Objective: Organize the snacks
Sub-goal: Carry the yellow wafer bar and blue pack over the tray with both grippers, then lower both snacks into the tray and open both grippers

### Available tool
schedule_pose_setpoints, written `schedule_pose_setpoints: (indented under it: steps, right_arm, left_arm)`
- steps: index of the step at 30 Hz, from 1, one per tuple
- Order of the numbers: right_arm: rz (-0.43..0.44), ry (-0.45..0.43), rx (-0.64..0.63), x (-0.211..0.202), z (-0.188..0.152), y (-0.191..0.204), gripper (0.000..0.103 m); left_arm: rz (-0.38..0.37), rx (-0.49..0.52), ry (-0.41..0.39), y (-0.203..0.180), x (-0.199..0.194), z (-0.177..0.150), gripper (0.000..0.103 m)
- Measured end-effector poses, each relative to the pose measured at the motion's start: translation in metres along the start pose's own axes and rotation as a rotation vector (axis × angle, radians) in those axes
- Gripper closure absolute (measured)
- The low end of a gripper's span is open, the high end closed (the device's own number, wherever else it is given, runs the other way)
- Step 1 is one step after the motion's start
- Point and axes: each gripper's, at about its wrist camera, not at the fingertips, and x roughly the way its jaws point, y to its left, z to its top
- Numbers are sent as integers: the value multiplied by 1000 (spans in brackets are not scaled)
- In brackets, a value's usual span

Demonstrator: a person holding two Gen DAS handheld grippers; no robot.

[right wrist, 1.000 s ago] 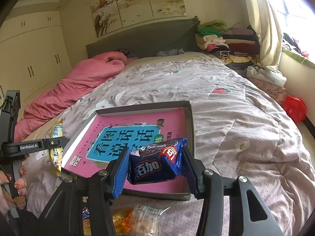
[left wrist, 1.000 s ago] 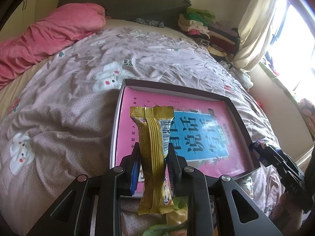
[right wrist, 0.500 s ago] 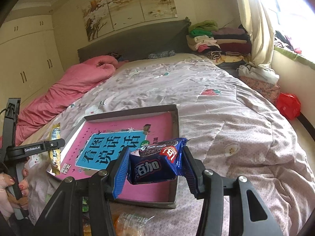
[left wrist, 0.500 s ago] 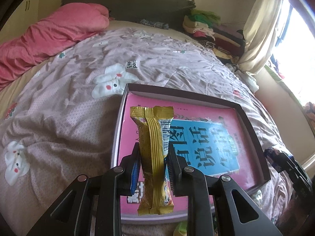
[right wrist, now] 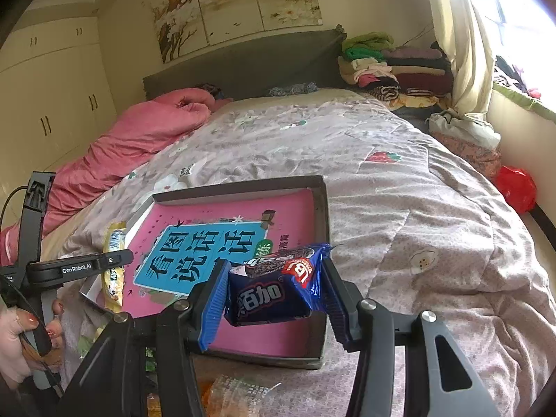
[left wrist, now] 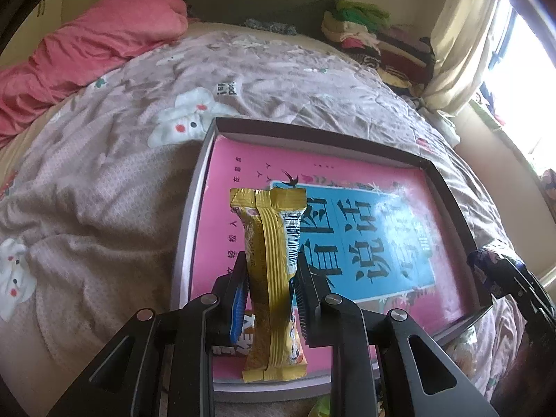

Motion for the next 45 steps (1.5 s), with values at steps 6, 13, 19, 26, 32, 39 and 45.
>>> schedule_pose_setpoints:
  steps: [6, 13, 19, 26, 32, 39, 45]
  right_arm:
    - [26, 29, -32, 10, -4, 9, 51]
    - [30, 65, -59, 22, -10, 16, 51]
    - [28, 97, -49, 30, -16, 15, 51]
    - [22, 107, -40, 32, -18, 12, 51]
    - [-1, 105, -31, 32, -18, 9, 49]
    - [-24, 100, -41, 31, -19, 10, 48]
    - [1, 109, -31, 30, -20, 10, 48]
  left_arm:
    - [-5, 16, 10, -3, 1, -2, 78]
    - [-17, 12, 27, -2, 2, -3, 78]
    - [-21, 18, 45, -3, 3, -10, 78]
    - [-25, 18, 44, -2, -1, -11, 78]
    - [-32, 13, 50, -1, -4, -15, 78]
    - [-34, 12, 58, 1, -7, -19, 78]
    - [-37, 16, 60, 0, -9, -21, 78]
